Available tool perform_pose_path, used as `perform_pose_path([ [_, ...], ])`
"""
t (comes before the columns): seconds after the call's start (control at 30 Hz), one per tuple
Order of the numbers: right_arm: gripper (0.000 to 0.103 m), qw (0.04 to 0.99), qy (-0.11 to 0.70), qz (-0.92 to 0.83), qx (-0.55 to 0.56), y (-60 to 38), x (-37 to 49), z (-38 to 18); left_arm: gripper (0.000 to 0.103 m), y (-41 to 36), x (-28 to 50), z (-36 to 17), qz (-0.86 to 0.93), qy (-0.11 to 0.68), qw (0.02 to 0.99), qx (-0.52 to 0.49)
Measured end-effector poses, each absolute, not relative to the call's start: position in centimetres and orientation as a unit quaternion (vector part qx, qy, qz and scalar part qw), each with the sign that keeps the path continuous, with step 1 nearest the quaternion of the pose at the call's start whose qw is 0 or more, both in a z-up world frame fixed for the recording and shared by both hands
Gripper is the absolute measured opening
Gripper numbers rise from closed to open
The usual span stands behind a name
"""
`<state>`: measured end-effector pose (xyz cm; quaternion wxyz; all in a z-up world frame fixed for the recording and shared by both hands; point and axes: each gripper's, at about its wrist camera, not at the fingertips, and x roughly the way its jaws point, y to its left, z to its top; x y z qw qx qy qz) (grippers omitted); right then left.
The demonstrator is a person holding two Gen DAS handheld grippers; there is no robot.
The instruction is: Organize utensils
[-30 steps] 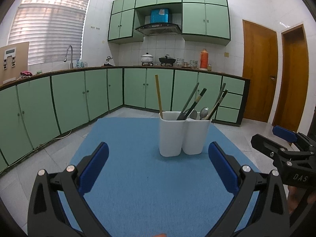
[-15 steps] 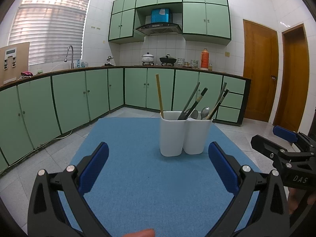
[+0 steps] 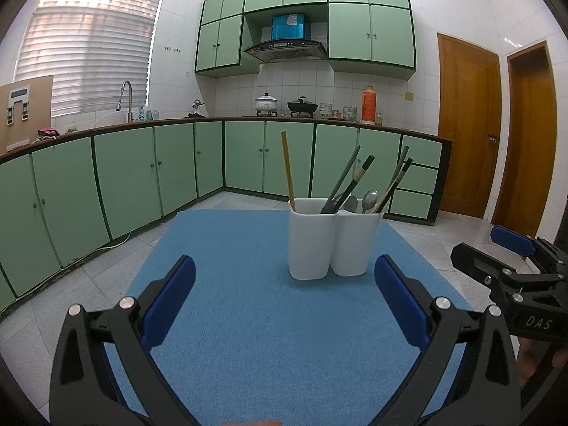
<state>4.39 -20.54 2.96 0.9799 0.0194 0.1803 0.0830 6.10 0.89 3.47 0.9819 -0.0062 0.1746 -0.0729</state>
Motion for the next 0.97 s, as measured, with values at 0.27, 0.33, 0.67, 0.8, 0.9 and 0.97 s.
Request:
perform_pose_path([
  [0.27,0.097,0.98,0.181,0.082,0.018,-20.5,4.66,2.76,0.098,0.96,6.3,3.17,-0.074,0.176,0.982,-0.007],
  [0.33,0.097,0.98,0.181,0.082,0.018,-20.51,4.65,2.76,0.098,0.98,6.3,3.13,-0.074,0.176,0.982,-0.007],
  [0.67,0.097,0.98,0.182,0.082,0.017,-20.53,4.69,2.69,0.098,0.85,6.41,3.06,-0.073,0.177,0.982,-0.008],
  [0.8,0.097,0.98,0.182,0.081,0.018,-20.52,4.68,2.71,0.098,0.88,6.48,2.94,-0.072,0.177,0.982,-0.008],
  [0.9,0.097,0.98,0.182,0.082,0.018,-20.54,4.69,2.72,0.098,0.94,6.41,2.87,-0.071,0.178,0.981,-0.008],
  [0.97,0.097,0.98,0.182,0.081,0.018,-20.51,4.7,2.72,0.098,0.96,6.47,2.83,-0.071,0.178,0.981,-0.009],
])
